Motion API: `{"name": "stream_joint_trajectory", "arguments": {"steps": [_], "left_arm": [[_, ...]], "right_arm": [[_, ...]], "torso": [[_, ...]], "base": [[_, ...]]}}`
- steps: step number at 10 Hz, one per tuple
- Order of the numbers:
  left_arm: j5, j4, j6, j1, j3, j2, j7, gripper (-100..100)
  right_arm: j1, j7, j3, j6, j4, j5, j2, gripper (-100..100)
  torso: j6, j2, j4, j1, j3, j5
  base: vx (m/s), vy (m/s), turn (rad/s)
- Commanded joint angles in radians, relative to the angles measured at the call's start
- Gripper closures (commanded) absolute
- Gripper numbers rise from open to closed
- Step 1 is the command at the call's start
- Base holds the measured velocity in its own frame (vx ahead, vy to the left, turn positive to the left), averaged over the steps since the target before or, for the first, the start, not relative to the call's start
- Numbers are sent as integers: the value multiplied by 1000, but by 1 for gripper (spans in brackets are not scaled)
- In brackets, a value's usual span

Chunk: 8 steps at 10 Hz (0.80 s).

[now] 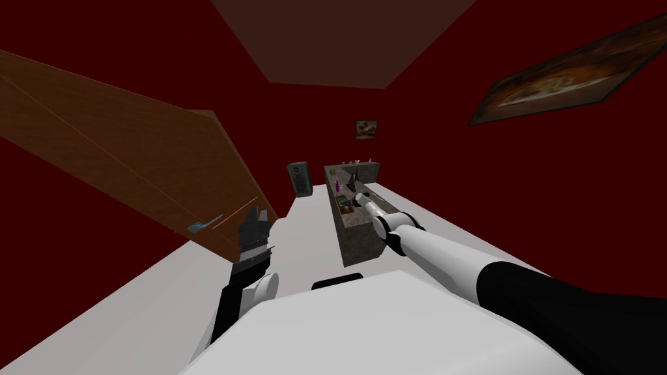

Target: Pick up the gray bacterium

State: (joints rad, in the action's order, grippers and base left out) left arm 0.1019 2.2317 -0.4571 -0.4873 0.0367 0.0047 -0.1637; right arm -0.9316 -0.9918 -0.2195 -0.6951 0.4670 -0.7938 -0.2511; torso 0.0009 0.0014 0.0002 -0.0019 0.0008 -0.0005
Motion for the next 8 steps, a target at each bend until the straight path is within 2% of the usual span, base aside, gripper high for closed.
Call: {"name": "stream_joint_trajectory", "arguments": {"steps": [1,2,3,4,8], "left_arm": [[0,0,0,0,0,0,0,0],[0,0,0,0,0,0,0,0],[0,0,0,0,0,0,0,0],[0,0,0,0,0,0,0,0],[0,0,0,0,0,0,0,0]], "right_arm": [[-13,-11,-3,-9,-28,-10,-7,-100],[-11,-4,-3,-4,-23,-8,-5,-100],[-12,-5,-3,-5,-25,-9,-5,0],[16,29,-26,-17,-19,-34,-39,-100],[44,62,-49,-29,1,-60,-73,-100]], "torso": [[0,0,0,0,0,0],[0,0,0,0,0,0],[0,-1,0,1,0,0],[0,-1,0,2,-1,0],[0,-2,-1,6,-1,1]], "base": [[-15,-23,10],[-6,-9,2],[0,0,0],[19,49,180],[23,63,75]]}}
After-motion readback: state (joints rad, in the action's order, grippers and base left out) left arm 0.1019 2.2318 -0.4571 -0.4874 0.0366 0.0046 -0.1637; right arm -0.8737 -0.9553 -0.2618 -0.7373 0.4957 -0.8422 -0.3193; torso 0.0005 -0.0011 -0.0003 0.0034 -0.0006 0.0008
